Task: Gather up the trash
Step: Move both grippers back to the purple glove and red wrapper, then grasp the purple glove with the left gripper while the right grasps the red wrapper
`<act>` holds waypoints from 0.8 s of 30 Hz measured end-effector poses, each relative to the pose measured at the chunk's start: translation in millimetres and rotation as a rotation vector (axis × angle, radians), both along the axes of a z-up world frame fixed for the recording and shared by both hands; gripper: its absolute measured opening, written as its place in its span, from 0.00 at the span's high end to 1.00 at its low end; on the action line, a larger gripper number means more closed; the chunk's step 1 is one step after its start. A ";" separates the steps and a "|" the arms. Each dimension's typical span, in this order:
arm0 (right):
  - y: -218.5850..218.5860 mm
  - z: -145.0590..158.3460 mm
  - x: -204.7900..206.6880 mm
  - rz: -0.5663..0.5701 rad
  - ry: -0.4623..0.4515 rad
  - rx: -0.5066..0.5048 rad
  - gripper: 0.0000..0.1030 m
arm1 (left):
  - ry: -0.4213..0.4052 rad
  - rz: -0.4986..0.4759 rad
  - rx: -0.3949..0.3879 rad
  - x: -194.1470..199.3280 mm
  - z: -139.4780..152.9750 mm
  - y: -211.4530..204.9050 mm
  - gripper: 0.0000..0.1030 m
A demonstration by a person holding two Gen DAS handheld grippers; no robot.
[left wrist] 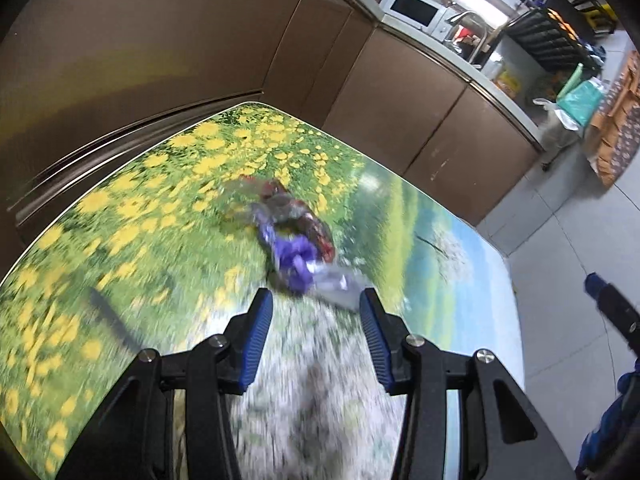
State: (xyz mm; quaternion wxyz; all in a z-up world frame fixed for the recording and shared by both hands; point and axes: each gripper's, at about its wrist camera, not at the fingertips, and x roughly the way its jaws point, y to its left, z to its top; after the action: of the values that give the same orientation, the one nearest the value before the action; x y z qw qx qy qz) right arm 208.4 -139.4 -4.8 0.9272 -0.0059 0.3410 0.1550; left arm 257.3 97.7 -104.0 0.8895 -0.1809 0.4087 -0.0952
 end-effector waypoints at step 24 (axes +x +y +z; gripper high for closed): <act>128.6 -122.1 174.8 0.287 0.313 0.009 0.68 | 0.020 0.053 -0.007 47.3 -40.2 7.2 0.79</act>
State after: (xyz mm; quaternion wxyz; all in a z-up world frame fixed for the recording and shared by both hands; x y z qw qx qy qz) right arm 383.1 -10.8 -126.9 0.8313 -0.0261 0.4759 0.2860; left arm 304.6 104.9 -144.2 0.8870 -0.1956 0.4123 -0.0711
